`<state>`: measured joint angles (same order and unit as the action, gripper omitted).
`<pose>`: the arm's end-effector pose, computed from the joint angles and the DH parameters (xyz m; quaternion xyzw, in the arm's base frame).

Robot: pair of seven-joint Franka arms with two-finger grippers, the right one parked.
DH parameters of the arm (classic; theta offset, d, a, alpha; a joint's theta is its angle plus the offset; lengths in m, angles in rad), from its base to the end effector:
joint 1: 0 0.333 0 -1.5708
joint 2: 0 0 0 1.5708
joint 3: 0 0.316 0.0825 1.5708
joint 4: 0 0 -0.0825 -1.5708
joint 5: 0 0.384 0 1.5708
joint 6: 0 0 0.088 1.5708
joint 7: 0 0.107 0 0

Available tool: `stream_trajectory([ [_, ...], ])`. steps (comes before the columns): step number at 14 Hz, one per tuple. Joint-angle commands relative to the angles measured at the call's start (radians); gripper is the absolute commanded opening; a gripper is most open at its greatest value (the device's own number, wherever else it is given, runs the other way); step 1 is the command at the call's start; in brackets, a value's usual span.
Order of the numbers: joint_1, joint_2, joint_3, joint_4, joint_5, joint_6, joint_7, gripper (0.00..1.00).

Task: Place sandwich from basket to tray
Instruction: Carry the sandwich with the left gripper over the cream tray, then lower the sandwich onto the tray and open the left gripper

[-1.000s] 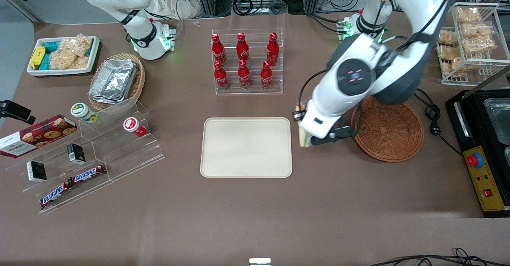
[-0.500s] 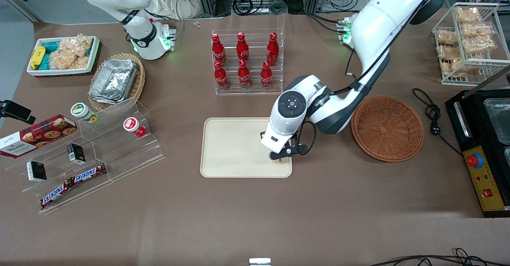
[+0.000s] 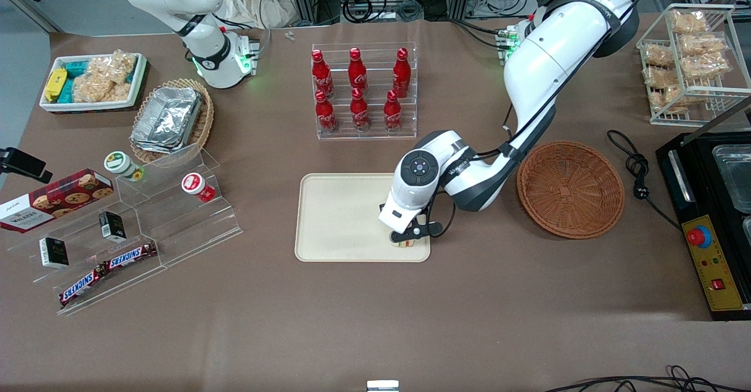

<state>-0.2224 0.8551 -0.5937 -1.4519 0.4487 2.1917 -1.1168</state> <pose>0.5634 -0.4530 0.2373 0.9934 0.1074 -0.0158 0.0366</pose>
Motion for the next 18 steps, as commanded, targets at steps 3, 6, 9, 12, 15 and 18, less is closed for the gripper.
stream_trajectory([
  [3, -0.011, 0.006, 0.006, 0.018, 0.022, -0.012, -0.017, 1.0],
  [6, -0.006, -0.028, 0.005, 0.027, 0.022, -0.038, -0.021, 1.0],
  [9, 0.0, -0.103, 0.005, 0.036, 0.012, -0.116, -0.02, 1.0],
  [12, 0.055, -0.192, 0.0, 0.035, -0.001, -0.214, -0.003, 1.0],
  [15, 0.112, -0.309, 0.002, 0.015, -0.091, -0.272, 0.023, 1.0],
  [18, 0.175, -0.463, 0.024, -0.105, -0.189, -0.303, 0.165, 1.0],
])
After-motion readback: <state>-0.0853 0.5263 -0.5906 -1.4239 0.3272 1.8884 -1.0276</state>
